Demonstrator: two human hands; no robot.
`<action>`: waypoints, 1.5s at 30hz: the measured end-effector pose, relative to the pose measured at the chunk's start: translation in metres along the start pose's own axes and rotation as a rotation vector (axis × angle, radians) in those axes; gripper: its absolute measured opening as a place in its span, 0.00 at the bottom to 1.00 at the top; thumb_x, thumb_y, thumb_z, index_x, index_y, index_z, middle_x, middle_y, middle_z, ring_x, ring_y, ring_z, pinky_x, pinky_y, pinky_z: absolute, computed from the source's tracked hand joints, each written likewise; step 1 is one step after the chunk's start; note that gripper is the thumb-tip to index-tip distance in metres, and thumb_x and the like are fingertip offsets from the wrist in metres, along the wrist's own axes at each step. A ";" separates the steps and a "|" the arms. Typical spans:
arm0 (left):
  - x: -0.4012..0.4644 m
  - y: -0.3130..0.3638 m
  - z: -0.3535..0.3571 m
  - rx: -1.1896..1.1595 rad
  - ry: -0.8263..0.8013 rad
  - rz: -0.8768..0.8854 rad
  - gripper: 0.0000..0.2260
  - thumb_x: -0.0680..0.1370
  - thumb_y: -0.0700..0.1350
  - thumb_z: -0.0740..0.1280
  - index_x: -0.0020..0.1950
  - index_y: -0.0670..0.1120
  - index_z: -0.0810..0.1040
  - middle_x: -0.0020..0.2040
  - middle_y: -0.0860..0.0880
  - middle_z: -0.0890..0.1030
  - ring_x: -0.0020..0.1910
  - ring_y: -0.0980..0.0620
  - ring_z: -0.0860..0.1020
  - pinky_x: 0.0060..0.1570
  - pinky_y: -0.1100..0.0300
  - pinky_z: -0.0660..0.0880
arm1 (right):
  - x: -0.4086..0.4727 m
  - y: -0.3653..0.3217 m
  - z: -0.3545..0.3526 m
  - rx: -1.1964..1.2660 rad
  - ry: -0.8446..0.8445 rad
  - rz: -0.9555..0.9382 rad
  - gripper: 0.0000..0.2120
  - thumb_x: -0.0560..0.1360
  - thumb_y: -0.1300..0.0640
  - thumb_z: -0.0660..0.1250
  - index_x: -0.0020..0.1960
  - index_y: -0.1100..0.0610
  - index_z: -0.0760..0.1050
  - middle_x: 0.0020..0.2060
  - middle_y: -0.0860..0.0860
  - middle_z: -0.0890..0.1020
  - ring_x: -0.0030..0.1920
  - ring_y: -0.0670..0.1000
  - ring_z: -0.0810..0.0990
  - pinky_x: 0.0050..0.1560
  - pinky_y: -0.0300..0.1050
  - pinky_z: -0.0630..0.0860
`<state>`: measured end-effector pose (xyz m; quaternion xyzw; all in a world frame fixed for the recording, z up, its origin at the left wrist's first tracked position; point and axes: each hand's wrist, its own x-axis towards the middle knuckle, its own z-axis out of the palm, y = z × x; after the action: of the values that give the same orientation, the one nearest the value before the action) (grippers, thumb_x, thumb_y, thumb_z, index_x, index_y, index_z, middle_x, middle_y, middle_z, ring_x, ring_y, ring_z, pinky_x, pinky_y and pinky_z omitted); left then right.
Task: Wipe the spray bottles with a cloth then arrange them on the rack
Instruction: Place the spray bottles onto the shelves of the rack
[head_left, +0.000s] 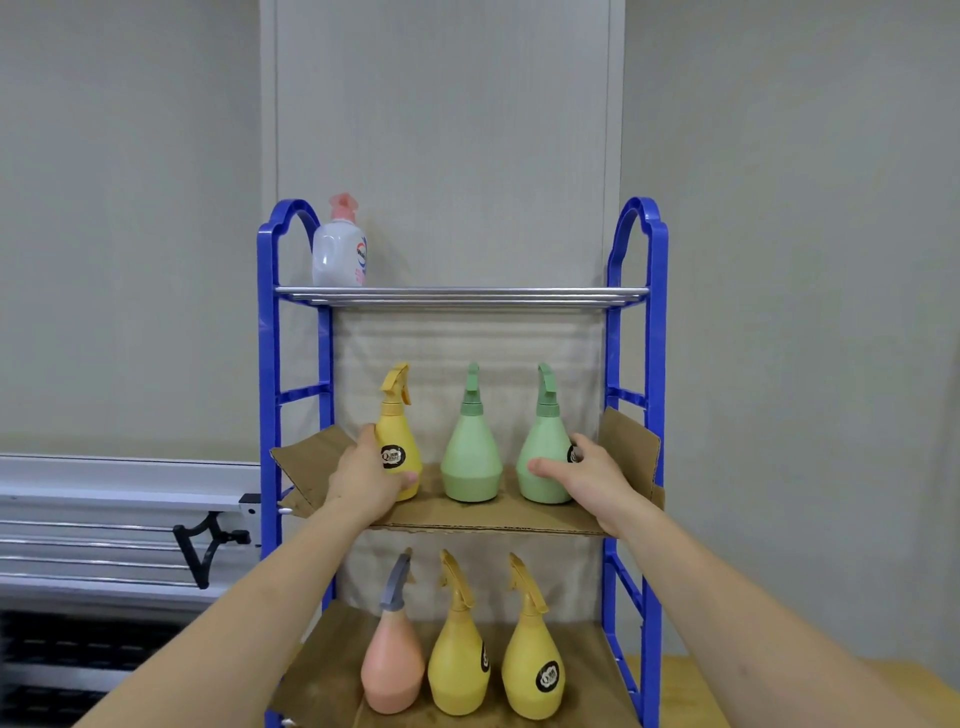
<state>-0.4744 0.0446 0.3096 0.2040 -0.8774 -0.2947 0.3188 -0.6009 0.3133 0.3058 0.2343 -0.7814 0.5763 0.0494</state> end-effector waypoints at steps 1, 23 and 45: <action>0.001 0.001 0.002 0.011 0.007 0.005 0.32 0.73 0.52 0.78 0.69 0.48 0.65 0.60 0.45 0.79 0.59 0.42 0.78 0.59 0.44 0.76 | 0.000 0.000 0.000 0.001 -0.001 0.002 0.37 0.68 0.44 0.80 0.72 0.49 0.70 0.61 0.48 0.79 0.59 0.51 0.79 0.62 0.53 0.80; -0.003 -0.002 0.012 0.076 0.096 0.066 0.32 0.73 0.58 0.76 0.69 0.50 0.64 0.55 0.47 0.76 0.53 0.44 0.76 0.48 0.50 0.71 | -0.001 0.000 -0.001 -0.001 0.014 0.001 0.38 0.67 0.44 0.81 0.73 0.49 0.69 0.61 0.47 0.78 0.59 0.51 0.79 0.62 0.53 0.79; -0.004 -0.003 0.009 -0.067 0.062 0.048 0.34 0.75 0.54 0.74 0.75 0.50 0.62 0.64 0.41 0.74 0.60 0.39 0.76 0.59 0.44 0.76 | -0.013 -0.010 0.000 -0.152 0.029 -0.011 0.47 0.67 0.40 0.80 0.77 0.52 0.61 0.63 0.49 0.77 0.61 0.50 0.78 0.60 0.49 0.79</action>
<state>-0.4766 0.0482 0.3002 0.1809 -0.8615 -0.3097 0.3594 -0.5855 0.3145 0.3102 0.2258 -0.8208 0.5183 0.0814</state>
